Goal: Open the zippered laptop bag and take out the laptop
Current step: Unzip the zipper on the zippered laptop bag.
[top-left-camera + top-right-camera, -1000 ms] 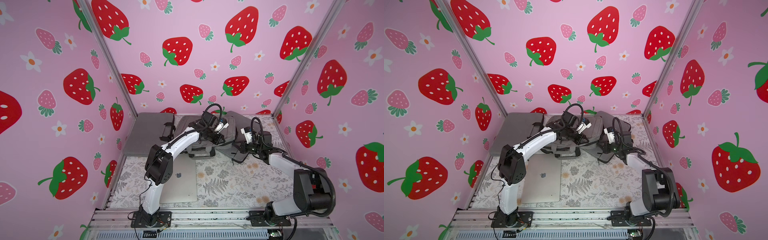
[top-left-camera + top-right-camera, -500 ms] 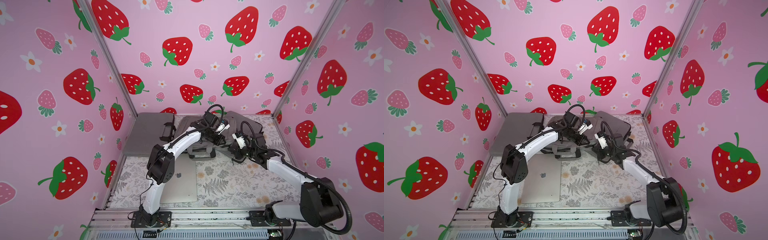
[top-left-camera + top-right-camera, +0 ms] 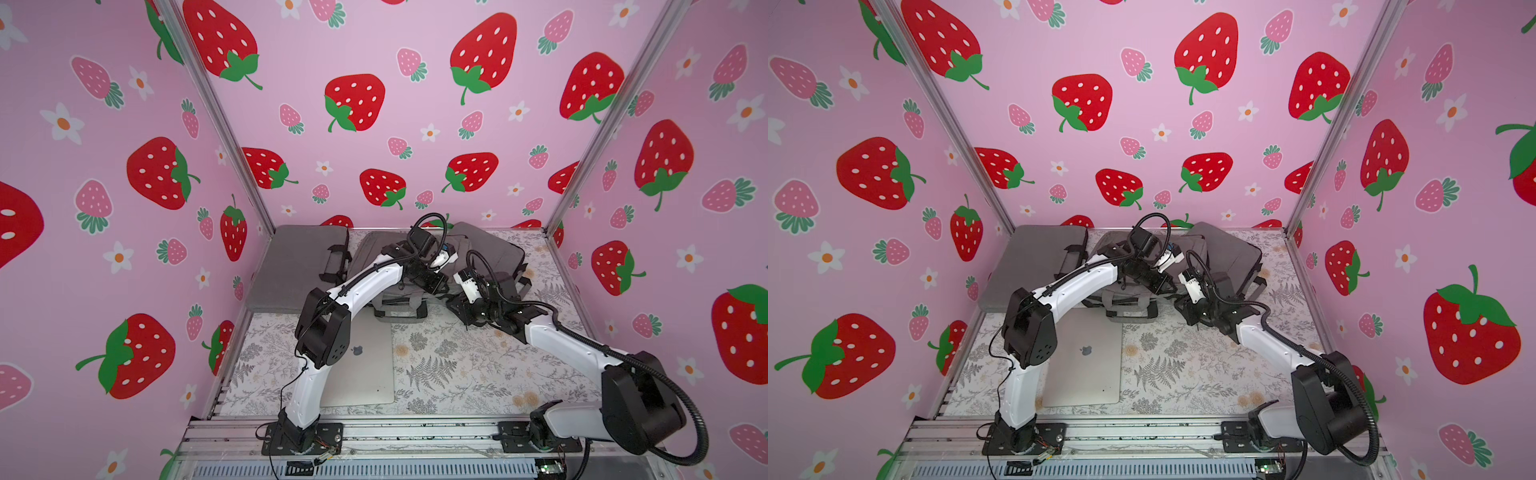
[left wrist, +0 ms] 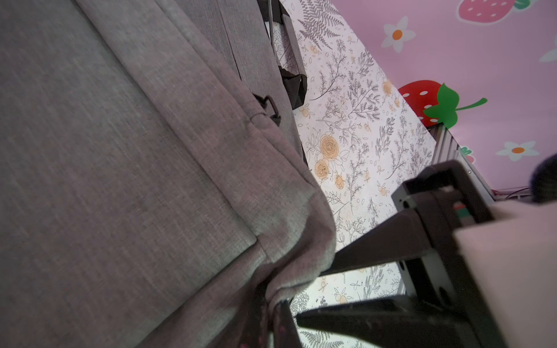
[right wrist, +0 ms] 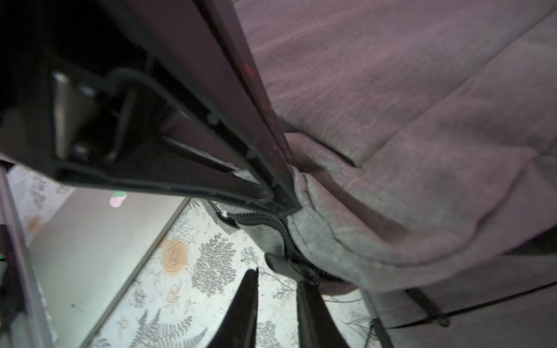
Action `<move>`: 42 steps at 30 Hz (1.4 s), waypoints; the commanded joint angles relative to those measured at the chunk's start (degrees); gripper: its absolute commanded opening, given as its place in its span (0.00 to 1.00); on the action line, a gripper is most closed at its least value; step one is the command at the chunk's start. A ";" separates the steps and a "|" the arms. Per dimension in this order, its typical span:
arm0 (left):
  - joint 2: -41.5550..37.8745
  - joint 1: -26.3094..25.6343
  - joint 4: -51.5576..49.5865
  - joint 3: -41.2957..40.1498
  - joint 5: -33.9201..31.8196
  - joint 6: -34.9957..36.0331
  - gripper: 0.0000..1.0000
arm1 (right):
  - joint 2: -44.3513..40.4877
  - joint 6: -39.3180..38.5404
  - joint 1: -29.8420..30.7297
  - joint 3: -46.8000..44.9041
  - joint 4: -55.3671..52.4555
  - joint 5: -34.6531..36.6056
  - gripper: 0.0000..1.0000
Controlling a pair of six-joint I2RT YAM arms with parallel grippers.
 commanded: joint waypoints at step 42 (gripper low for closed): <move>-4.27 -4.42 1.60 -2.26 -14.70 2.03 0.26 | 8.09 53.48 -15.49 1.75 23.18 -22.23 0.05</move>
